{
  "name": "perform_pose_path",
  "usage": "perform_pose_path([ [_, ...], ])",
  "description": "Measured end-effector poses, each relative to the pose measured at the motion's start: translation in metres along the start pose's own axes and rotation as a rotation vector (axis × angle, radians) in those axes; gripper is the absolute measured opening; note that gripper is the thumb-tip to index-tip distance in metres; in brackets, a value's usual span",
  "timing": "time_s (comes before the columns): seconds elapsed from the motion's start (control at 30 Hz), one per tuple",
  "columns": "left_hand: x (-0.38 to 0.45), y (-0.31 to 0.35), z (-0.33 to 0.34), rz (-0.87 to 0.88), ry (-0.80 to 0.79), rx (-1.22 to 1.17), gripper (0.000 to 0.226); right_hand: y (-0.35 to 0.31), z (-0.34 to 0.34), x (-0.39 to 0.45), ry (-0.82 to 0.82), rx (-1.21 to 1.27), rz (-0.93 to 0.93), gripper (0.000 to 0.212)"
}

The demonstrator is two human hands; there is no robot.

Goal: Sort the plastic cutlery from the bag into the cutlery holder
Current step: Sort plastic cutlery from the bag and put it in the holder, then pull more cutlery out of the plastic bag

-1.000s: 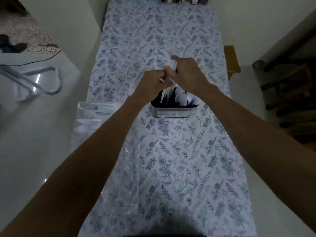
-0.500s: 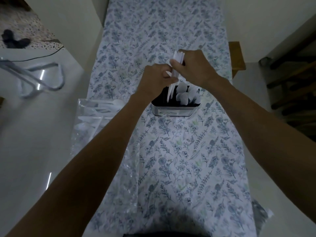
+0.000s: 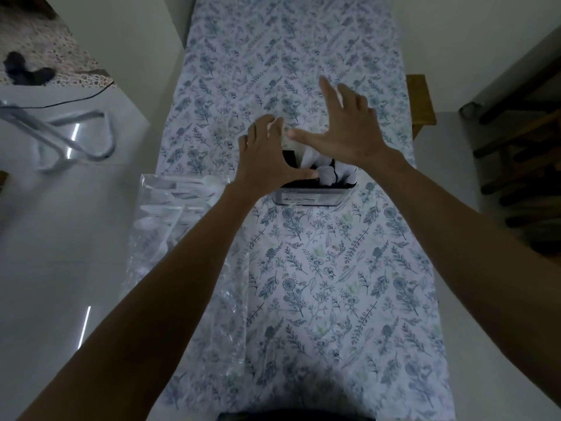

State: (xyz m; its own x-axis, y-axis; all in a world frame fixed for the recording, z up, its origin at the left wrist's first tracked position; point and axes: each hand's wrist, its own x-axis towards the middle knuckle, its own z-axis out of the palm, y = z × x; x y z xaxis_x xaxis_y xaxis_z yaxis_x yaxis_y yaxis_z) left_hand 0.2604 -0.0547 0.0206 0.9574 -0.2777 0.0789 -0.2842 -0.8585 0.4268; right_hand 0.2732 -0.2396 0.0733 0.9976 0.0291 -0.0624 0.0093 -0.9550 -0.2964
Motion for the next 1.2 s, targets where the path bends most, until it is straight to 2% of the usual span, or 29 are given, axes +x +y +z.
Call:
perform_pose_path([
  [0.07, -0.009, -0.006, -0.008, -0.011, 0.013, -0.074, 0.118, -0.007, -0.001, -0.013, 0.22, 0.008, -0.089, 0.106],
  [0.13, -0.028, -0.021, -0.018, -0.049, 0.084, -0.133, 0.104, -0.026, 0.005, -0.035, 0.483, 0.071, -0.225, 0.078],
  [0.17, -0.042, -0.036, -0.02, -0.077, 0.123, -0.147, 0.096, -0.039, 0.015, -0.051, 0.547, 0.128, -0.272, 0.062],
  [0.2, -0.06, -0.055, -0.022, -0.122, 0.128, -0.148, 0.09, -0.056, 0.027, -0.07, 0.539, 0.187, -0.302, 0.05],
  [0.27, -0.1, -0.104, -0.022, -0.245, 0.046, -0.08, 0.081, -0.091, 0.065, -0.116, 0.366, 0.261, -0.322, 0.039],
  [0.37, -0.165, -0.179, -0.024, -0.358, -0.112, 0.098, 0.071, -0.142, 0.148, -0.186, 0.093, 0.193, -0.363, 0.05],
  [0.47, -0.215, -0.226, -0.027, -0.257, -0.254, 0.209, 0.058, -0.179, 0.219, -0.245, -0.184, 0.098, -0.448, 0.059],
  [0.53, -0.237, -0.239, -0.027, -0.185, -0.329, 0.226, 0.06, -0.185, 0.247, -0.269, -0.32, 0.024, -0.499, 0.055],
  [0.63, -0.253, -0.244, -0.025, -0.155, -0.373, 0.239, 0.071, -0.182, 0.257, -0.274, -0.342, 0.005, -0.521, 0.03],
  [0.7, -0.257, -0.24, -0.022, -0.146, -0.379, 0.253, 0.072, -0.165, 0.245, -0.263, -0.322, -0.11, -0.492, 0.02],
  [0.8, -0.27, -0.22, -0.013, -0.027, -0.39, 0.273, 0.063, -0.11, 0.233, -0.251, -0.121, -0.334, -0.514, 0.03],
  [0.9, -0.292, -0.181, 0.006, 0.045, -0.48, 0.265, 0.064, -0.051, 0.216, -0.237, -0.062, -0.455, -0.317, 0.024],
  [1.03, -0.317, -0.115, 0.037, 0.133, -0.542, 0.187, 0.073, -0.017, 0.195, -0.223, -0.158, -0.515, 0.024, 0.023],
  [1.1, -0.325, -0.083, 0.055, 0.189, -0.571, 0.191, 0.071, -0.015, 0.195, -0.224, -0.212, -0.492, 0.124, 0.033],
  [1.2, -0.33, -0.046, 0.072, 0.167, -0.584, 0.214, 0.069, -0.013, 0.197, -0.23, -0.254, -0.428, 0.244, 0.05],
])
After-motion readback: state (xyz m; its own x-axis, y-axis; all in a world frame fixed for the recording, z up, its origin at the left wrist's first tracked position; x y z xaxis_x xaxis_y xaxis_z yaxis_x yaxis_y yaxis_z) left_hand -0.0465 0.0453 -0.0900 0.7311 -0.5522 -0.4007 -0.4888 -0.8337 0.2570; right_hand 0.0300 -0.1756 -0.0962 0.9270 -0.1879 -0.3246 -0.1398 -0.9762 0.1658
